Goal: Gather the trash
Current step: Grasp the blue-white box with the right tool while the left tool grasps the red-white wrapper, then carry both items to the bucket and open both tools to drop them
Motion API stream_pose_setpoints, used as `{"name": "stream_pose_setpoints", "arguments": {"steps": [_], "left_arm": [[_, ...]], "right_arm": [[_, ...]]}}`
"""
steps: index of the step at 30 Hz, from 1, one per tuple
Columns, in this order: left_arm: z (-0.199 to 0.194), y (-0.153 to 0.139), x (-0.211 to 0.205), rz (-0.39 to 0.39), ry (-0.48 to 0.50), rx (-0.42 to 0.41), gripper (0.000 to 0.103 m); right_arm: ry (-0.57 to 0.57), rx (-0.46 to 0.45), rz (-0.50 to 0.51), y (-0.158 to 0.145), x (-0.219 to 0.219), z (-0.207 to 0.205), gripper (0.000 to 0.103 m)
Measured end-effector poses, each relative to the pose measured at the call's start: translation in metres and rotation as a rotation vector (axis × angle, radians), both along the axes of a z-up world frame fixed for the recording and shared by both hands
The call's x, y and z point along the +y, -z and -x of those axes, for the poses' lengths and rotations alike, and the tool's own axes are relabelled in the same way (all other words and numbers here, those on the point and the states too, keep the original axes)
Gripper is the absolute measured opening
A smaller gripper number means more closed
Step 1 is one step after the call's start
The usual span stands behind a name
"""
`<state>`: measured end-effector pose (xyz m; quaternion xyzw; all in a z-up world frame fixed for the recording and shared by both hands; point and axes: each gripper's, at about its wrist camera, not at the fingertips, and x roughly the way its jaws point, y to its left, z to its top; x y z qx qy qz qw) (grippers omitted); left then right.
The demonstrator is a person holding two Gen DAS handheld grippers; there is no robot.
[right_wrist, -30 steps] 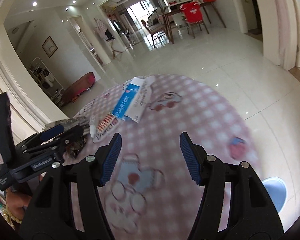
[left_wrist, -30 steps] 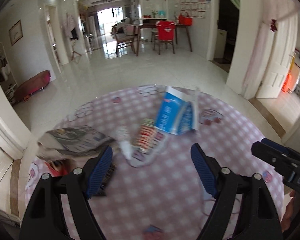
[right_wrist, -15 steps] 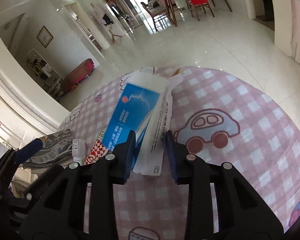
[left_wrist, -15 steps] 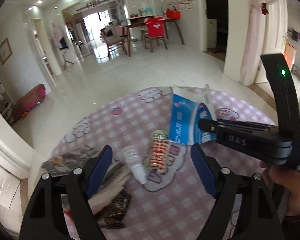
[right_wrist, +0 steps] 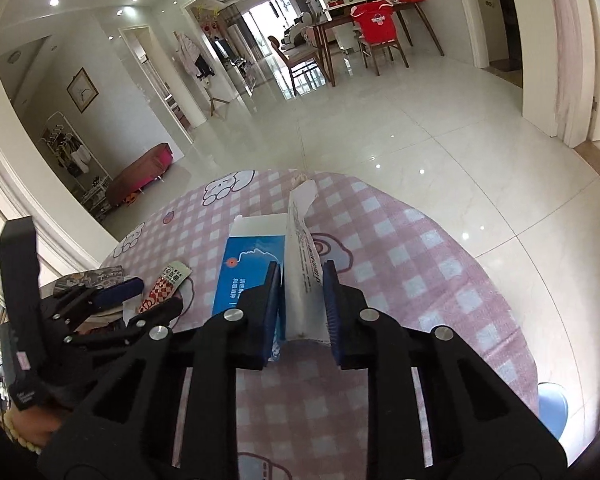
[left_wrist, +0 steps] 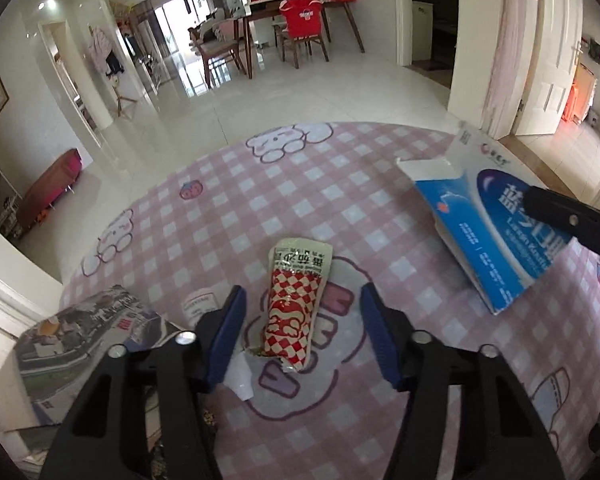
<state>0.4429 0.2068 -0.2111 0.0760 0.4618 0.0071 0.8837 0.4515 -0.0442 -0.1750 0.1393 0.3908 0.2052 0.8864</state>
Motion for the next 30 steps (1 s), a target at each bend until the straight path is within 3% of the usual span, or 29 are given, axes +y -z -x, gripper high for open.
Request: {"name": "stream_pose_setpoints", "arguments": {"steps": [2, 3, 5, 10, 18, 23, 30], "left_arm": [[-0.001, 0.000, 0.002, 0.049, 0.001, 0.004, 0.030], [-0.001, -0.001, 0.002, 0.041, -0.004, 0.005, 0.013], [0.001, -0.004, 0.002, 0.037, -0.012, -0.010, 0.010], [0.015, -0.025, -0.003, 0.075, -0.019, -0.073, 0.008], [0.064, -0.078, -0.050, 0.096, 0.057, -0.188, 0.007], [0.099, -0.099, -0.106, 0.110, 0.156, -0.225, 0.007], [0.137, -0.095, -0.207, 0.123, 0.324, -0.204, 0.007]], "right_arm": [[-0.006, 0.000, -0.007, 0.001, -0.001, 0.001, 0.021], [-0.009, -0.002, -0.010, 0.001, -0.001, 0.002, 0.021], [-0.018, -0.005, -0.017, 0.000, -0.002, 0.005, 0.020], [-0.035, -0.027, -0.037, -0.009, -0.012, 0.024, 0.020], [0.005, -0.086, -0.073, -0.042, -0.051, 0.070, 0.020], [0.067, -0.125, -0.089, -0.058, -0.101, 0.111, 0.020], [0.219, -0.155, -0.085, -0.060, -0.198, 0.180, 0.020]]}}
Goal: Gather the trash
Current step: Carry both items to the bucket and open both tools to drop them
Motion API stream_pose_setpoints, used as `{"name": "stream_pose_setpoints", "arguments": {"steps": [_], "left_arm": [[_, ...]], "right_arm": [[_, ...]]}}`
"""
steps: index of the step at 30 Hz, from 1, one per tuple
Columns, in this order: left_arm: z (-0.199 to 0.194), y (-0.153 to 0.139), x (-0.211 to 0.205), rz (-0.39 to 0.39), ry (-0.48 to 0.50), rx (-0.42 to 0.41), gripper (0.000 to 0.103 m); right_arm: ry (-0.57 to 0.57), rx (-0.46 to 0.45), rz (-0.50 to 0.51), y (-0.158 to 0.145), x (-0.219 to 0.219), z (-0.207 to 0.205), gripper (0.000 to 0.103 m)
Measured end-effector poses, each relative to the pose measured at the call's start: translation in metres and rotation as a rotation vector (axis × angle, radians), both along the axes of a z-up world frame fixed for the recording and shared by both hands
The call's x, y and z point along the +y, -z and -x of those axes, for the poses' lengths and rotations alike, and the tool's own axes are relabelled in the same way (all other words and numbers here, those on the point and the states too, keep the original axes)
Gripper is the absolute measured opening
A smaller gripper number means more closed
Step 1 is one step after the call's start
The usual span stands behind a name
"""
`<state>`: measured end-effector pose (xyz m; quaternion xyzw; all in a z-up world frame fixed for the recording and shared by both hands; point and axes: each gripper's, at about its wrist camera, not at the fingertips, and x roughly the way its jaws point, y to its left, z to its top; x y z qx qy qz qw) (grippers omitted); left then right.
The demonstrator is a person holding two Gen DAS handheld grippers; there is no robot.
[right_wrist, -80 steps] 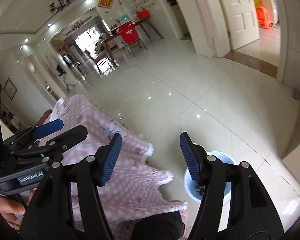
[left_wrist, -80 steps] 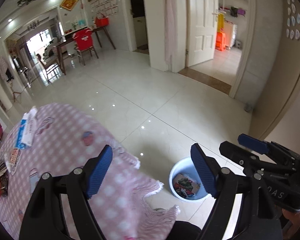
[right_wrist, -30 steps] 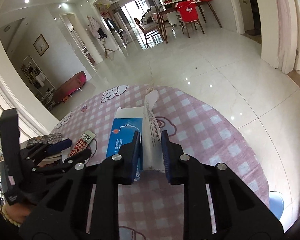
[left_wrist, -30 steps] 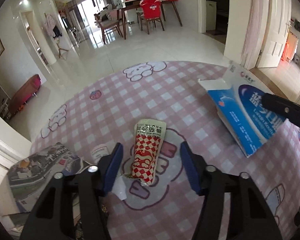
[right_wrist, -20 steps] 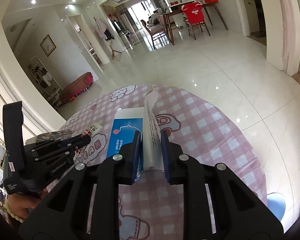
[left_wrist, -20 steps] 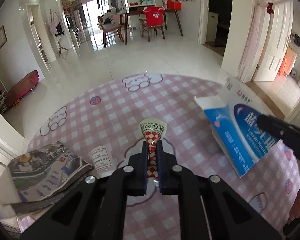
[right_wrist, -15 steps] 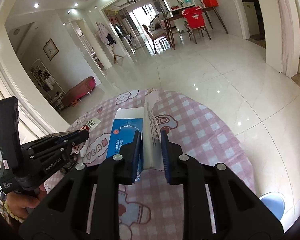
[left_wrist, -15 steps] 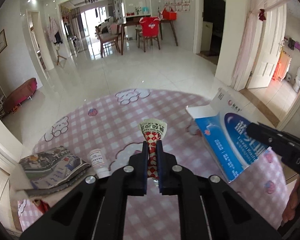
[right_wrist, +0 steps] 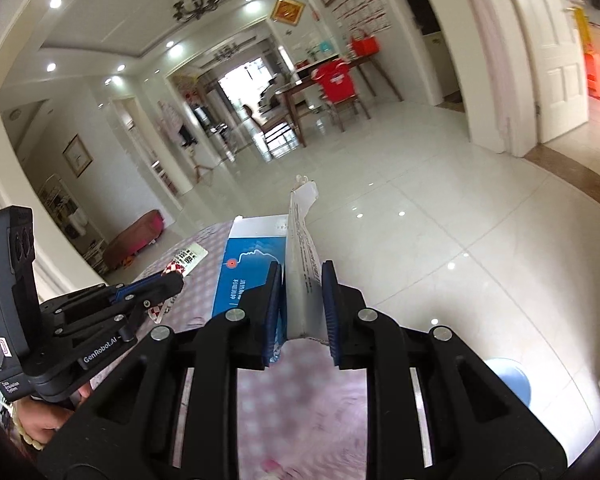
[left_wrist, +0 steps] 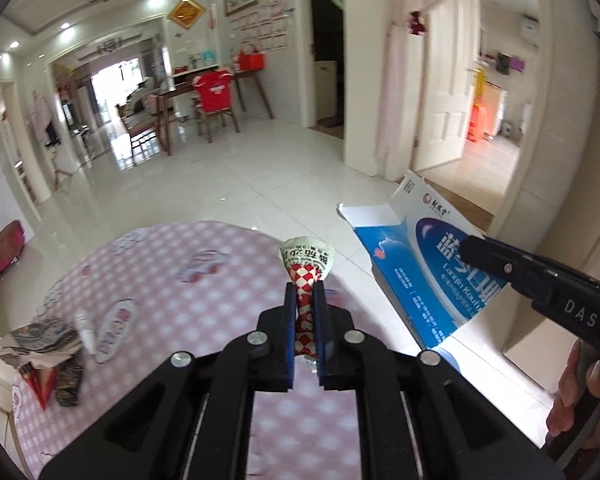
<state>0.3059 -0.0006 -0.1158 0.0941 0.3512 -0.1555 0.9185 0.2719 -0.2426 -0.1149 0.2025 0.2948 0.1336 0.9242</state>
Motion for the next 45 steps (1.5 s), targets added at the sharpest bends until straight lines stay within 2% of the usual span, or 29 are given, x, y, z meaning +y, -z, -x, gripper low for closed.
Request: {"name": "stream_pose_setpoints", "arguments": {"steps": [3, 9, 17, 20, 22, 23, 24, 33, 45], "left_arm": [[0.011, 0.011, -0.041, -0.003, 0.069, 0.026, 0.007], [0.022, 0.052, -0.131, -0.044, 0.201, 0.111, 0.008], [0.022, 0.097, -0.212, -0.090, 0.301, 0.196, 0.008], [0.019, 0.110, -0.234, -0.081, 0.319, 0.232, 0.012], [0.019, 0.117, -0.244, -0.092, 0.309, 0.250, 0.039], [0.020, 0.118, -0.247, -0.098, 0.305, 0.246, 0.061], [0.021, 0.119, -0.249, -0.103, 0.302, 0.233, 0.068], [0.032, 0.117, -0.245, -0.131, 0.292, 0.221, 0.069], [0.033, 0.105, -0.229, -0.115, 0.269, 0.200, 0.072]], "right_arm": [[0.074, 0.009, 0.007, 0.008, -0.042, 0.029, 0.020], [0.227, 0.041, 0.009, 0.032, -0.121, 0.079, 0.020], [0.358, 0.083, -0.009, 0.065, -0.187, 0.118, 0.020], [0.386, 0.098, -0.011, 0.074, -0.200, 0.123, 0.020], [0.402, 0.112, -0.008, 0.082, -0.210, 0.128, 0.020], [0.405, 0.116, -0.006, 0.084, -0.212, 0.127, 0.020], [0.407, 0.122, -0.005, 0.085, -0.213, 0.127, 0.020], [0.380, 0.147, -0.010, 0.089, -0.202, 0.119, 0.020], [0.360, 0.157, 0.015, 0.090, -0.193, 0.103, 0.021]]}}
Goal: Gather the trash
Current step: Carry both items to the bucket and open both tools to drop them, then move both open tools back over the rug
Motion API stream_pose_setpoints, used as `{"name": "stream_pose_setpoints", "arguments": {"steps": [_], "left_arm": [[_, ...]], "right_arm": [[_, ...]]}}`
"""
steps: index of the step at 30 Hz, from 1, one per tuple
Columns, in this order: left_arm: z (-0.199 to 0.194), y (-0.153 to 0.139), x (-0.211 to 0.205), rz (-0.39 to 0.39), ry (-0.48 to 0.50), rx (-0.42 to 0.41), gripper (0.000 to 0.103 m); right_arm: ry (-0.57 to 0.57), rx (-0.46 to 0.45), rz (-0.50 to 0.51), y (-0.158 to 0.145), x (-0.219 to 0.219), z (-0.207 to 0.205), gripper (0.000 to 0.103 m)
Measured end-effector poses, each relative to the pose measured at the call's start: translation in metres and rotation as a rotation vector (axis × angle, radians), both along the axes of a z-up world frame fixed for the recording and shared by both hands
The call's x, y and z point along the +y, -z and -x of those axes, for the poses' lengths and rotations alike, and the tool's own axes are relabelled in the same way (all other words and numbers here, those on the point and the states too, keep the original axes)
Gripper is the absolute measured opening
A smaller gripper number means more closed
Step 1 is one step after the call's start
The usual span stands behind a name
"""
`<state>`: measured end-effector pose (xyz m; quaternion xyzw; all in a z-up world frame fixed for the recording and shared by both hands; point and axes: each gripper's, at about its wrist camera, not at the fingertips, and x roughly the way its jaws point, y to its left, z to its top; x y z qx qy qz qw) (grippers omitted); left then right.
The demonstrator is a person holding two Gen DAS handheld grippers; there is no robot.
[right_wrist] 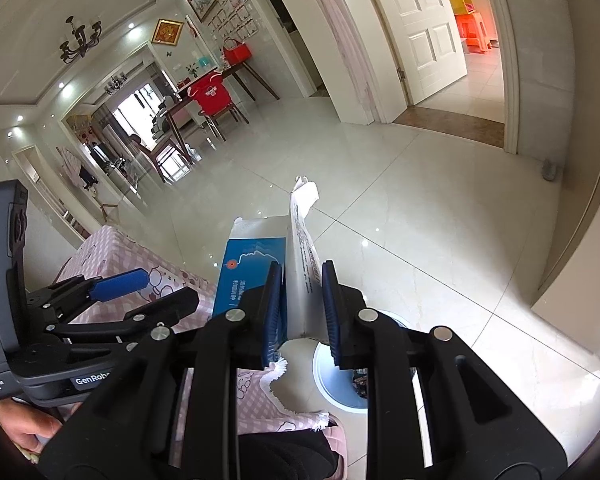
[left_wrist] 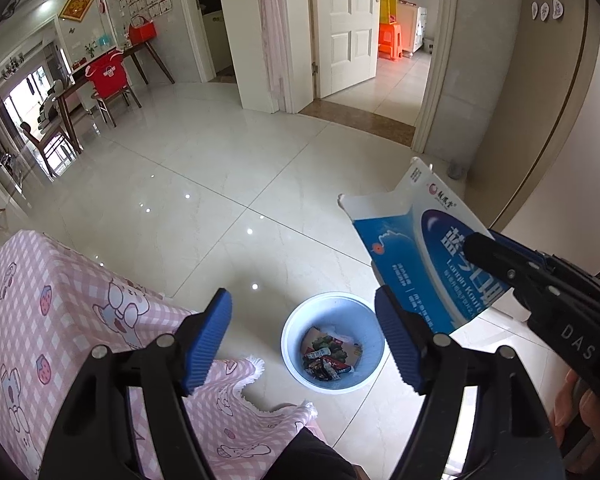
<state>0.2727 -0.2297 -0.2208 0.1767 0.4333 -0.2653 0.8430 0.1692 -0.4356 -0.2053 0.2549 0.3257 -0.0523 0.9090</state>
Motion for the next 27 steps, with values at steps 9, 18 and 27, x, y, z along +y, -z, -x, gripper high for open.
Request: {"name": "stream_pose_setpoints", "arguments": {"steps": [9, 18, 27], "left_arm": [[-0.009, 0.004, 0.012, -0.007, -0.024, -0.004, 0.076], [-0.021, 0.016, 0.029, -0.014, -0.058, 0.023, 0.076], [-0.022, 0.013, 0.047, 0.003, -0.088, 0.030, 0.076]], "right_arm": [[-0.007, 0.001, 0.001, 0.006, 0.004, -0.010, 0.024], [0.008, 0.051, 0.009, 0.025, 0.009, -0.026, 0.070], [-0.013, 0.042, 0.078, 0.007, 0.029, -0.024, 0.069]]}}
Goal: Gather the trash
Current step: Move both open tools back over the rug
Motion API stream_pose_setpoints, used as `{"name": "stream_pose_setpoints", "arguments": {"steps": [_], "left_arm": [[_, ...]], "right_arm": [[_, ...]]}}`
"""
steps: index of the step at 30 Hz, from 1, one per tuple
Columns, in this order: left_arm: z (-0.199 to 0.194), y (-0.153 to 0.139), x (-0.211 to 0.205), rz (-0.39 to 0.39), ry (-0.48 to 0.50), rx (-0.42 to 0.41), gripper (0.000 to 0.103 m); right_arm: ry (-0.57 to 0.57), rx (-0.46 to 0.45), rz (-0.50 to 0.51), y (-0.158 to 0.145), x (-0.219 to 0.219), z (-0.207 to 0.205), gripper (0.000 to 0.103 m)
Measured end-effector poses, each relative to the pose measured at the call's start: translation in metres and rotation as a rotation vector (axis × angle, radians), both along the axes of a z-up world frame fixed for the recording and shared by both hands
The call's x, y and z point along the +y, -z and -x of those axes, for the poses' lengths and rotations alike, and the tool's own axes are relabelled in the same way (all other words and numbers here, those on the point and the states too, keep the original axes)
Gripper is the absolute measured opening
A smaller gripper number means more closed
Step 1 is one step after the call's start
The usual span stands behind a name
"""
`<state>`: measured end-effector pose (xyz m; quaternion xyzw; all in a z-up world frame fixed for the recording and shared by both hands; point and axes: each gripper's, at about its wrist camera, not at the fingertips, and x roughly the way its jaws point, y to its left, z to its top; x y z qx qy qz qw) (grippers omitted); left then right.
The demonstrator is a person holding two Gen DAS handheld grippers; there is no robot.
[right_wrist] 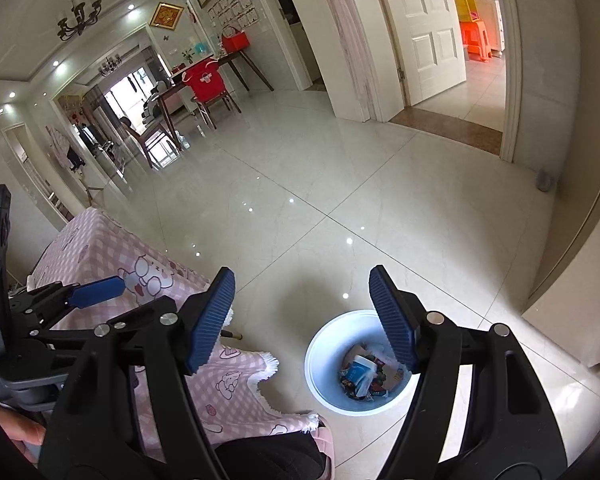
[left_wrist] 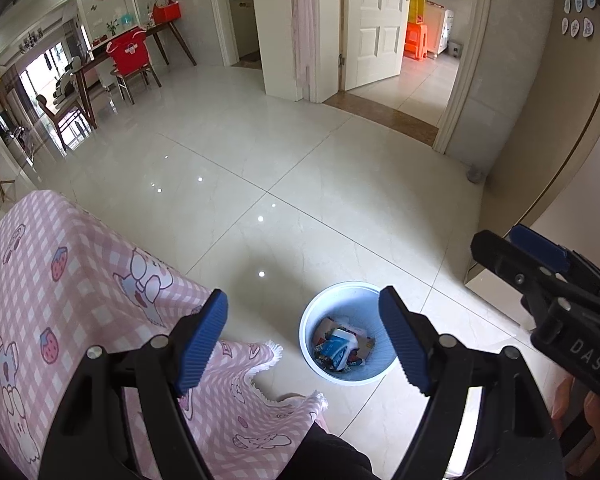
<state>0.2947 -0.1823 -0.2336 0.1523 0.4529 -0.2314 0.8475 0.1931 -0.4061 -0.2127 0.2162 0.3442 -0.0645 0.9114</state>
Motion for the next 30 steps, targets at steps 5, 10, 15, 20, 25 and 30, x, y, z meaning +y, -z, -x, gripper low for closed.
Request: {"name": "stream_pose_setpoints", "arguments": {"steps": [5, 10, 15, 20, 25, 30], "left_arm": [[0.007, -0.017, 0.020, 0.023, -0.024, -0.025, 0.077], [0.021, -0.046, 0.062, 0.061, -0.071, -0.080, 0.080], [0.030, -0.076, 0.125, 0.097, -0.160, -0.142, 0.081], [0.037, -0.097, 0.212, 0.119, -0.311, -0.205, 0.081], [0.038, -0.103, 0.303, 0.122, -0.486, -0.235, 0.086], [0.035, -0.103, 0.396, 0.201, -0.678, -0.225, 0.086]], "right_arm": [[-0.030, -0.025, 0.016, -0.019, 0.018, 0.003, 0.069], [-0.077, -0.071, 0.027, -0.047, 0.049, 0.008, 0.070], [-0.181, -0.119, 0.053, -0.071, 0.105, 0.006, 0.070], [-0.310, -0.143, 0.059, -0.087, 0.171, -0.005, 0.070], [-0.433, -0.152, 0.078, -0.096, 0.235, -0.021, 0.069], [-0.529, -0.148, 0.085, -0.099, 0.295, -0.045, 0.069]]}}
